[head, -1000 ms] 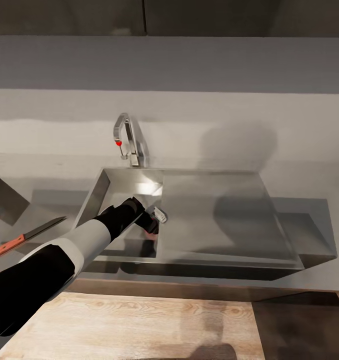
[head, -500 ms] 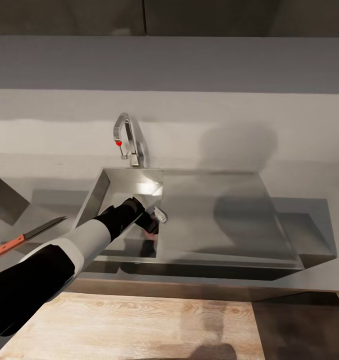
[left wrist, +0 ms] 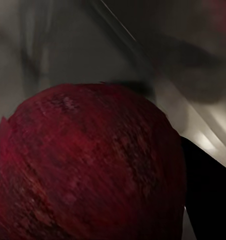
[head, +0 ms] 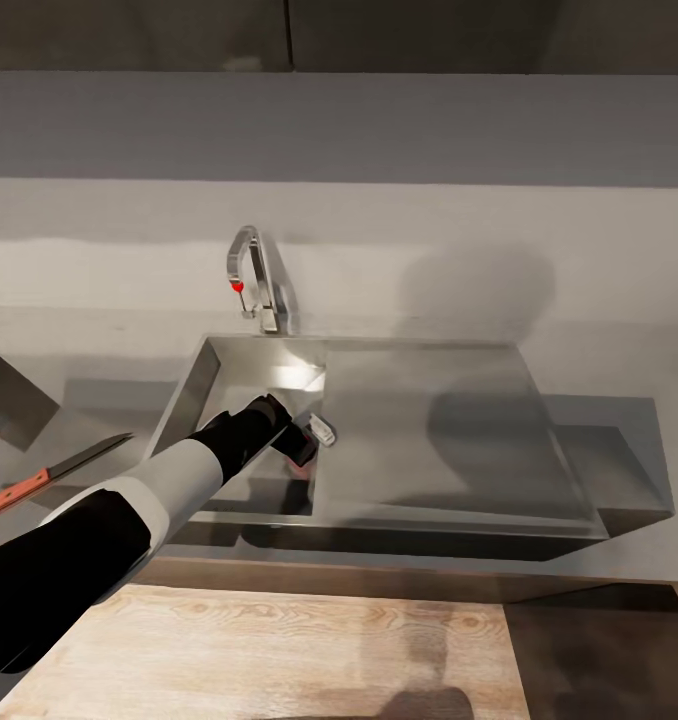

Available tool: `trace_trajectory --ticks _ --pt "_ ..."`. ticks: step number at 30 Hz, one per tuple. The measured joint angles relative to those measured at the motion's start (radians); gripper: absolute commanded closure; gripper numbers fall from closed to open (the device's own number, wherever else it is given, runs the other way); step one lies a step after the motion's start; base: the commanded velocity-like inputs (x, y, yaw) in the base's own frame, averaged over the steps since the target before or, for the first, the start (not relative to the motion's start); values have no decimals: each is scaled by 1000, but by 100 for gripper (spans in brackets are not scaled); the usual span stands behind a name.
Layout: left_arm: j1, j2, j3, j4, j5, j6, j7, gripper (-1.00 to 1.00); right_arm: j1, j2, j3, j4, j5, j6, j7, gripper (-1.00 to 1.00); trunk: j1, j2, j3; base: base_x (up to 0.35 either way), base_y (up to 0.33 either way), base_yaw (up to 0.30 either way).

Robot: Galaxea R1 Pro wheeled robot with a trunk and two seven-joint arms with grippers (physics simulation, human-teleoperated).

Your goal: In the kitchen, take the Vidalia onion out of the sink, dice it on the chopping board with the paring knife, put the diced onion into the bowl on the countertop, then place both the paring knife and the chopping board into the sink.

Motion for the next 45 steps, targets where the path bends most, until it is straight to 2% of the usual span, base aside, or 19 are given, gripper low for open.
trace_trajectory --ticks 9,22,24,28,30,33,35,37,40,41,45 --pt "0 0 -1 0 -1 0 -1 100 0 1 0 0 0 0 1 -100 0 0 2 0 0 0" --pt "0 2 1 -4 5 1 -1 100 0 2 0 3 0 0 0 -100 0 0 21 0 0 0" --pt "0 6 3 -20 6 2 -2 100 0 2 0 3 0 0 1 -100 0 0 24 0 0 0" --pt "0 38 4 -88 7 29 -4 100 0 1 0 5 0 0 1 -100 0 0 31 0 0 0" --pt "0 60 2 -153 7 79 -5 100 0 0 0 6 0 0 1 -100 0 0 34 0 0 0" --pt "0 131 1 -326 3 210 -7 100 0 0 0 6 0 0 2 -100 0 0 39 0 0 0" --pt "1 178 -1 -422 5 262 -7 100 0 0 0 6 0 0 2 -100 0 0 42 0 0 0" --pt "5 207 -2 -472 8 281 -7 100 0 0 0 6 0 0 2 -100 0 0 45 0 0 0" --pt "13 272 -3 -558 7 297 -7 100 0 1 0 6 0 0 1 -100 0 0 50 0 0 0" --pt "14 282 -3 -570 10 298 -7 100 0 1 0 6 0 0 1 -100 0 0 51 0 0 0" --pt "15 370 -2 -676 17 310 -7 100 0 1 0 6 0 0 0 -100 0 0 57 0 0 0"
